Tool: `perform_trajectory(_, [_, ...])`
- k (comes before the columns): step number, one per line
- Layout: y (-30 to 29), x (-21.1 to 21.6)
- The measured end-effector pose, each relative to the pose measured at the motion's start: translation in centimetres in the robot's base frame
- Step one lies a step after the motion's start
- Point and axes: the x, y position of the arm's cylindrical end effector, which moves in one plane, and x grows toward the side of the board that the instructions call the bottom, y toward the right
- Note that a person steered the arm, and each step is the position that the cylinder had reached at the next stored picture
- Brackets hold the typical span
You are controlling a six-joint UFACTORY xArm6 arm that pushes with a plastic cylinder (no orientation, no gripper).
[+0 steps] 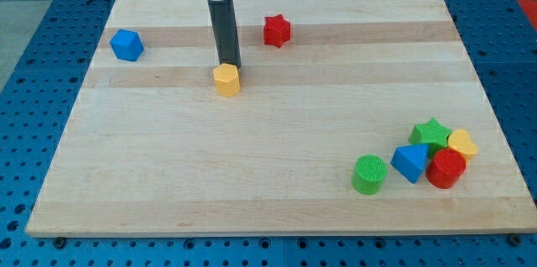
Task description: Slide the yellow hexagon closer to the green circle
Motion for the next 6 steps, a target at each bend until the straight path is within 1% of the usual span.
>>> perform_trajectory(1, [-2.2,-2.0])
perform_trajectory(2, [-4.7,-2.4])
perform_trajectory(3, [-4.3,-0.9])
perform_trajectory(4, [-1.2,2.7])
perform_trajectory(5, [3.5,8.3])
perform_trajectory(6, [6.7,10.1])
